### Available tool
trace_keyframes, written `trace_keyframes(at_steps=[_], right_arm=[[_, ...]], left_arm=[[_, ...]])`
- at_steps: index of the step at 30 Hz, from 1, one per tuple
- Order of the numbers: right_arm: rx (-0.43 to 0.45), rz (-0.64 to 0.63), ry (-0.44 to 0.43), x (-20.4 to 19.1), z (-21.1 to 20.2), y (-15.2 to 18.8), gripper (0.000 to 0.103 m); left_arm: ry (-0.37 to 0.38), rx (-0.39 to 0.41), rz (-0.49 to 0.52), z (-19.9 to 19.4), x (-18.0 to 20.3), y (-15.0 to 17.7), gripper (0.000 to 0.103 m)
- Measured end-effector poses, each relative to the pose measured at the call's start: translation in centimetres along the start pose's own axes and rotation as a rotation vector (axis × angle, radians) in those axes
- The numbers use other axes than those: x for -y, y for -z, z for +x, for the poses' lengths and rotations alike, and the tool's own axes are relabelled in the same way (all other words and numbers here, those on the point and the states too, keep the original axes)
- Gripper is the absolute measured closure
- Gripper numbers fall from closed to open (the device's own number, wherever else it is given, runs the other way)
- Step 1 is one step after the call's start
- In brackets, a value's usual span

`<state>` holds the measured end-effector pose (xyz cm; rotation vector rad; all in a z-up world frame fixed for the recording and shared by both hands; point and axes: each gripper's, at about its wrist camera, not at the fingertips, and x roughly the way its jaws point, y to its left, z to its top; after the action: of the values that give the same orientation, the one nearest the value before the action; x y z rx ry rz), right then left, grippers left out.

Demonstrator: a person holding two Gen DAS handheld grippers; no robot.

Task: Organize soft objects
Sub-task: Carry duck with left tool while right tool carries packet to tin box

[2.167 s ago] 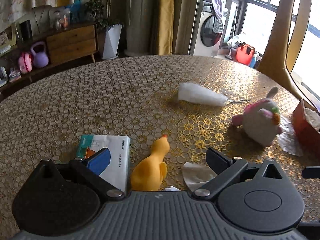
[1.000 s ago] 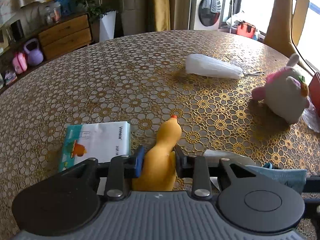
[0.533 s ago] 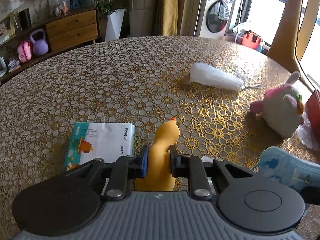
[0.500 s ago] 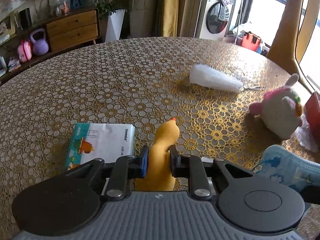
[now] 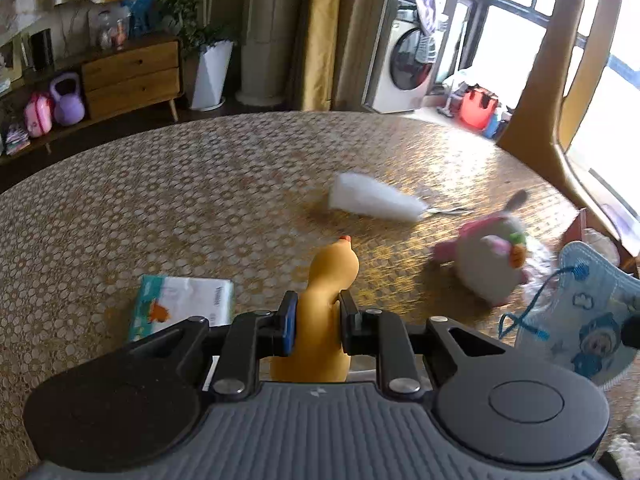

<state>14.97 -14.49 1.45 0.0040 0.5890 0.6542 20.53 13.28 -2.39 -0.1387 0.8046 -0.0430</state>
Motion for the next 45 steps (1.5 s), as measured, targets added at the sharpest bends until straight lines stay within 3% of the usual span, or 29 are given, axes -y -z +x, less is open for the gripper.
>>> trace_keyframes(at_steps=[16, 28, 35, 45], right_arm=[[0.153, 0.127, 0.132, 10.0, -8.8, -1.8, 0.101], [0.23, 0.195, 0.281, 18.3, -13.3, -0.8, 0.101], [0.181, 0.248, 0.357, 22.5, -13.1, 1.2, 0.101], [-0.032, 0.254, 0.439, 25.4, -11.6, 2.9, 0.101]], left_arm=[[0.169, 0.005, 0.141, -3.0, 13.9, -2.7, 0.082], [0.283, -0.016, 0.296, -0.9, 26.4, -3.8, 0.082], [0.312, -0.038, 0.366, 2.2, 33.1, -4.4, 0.082], [0.342, -0.081, 0.4, 7.1, 39.7, -5.3, 0.082]])
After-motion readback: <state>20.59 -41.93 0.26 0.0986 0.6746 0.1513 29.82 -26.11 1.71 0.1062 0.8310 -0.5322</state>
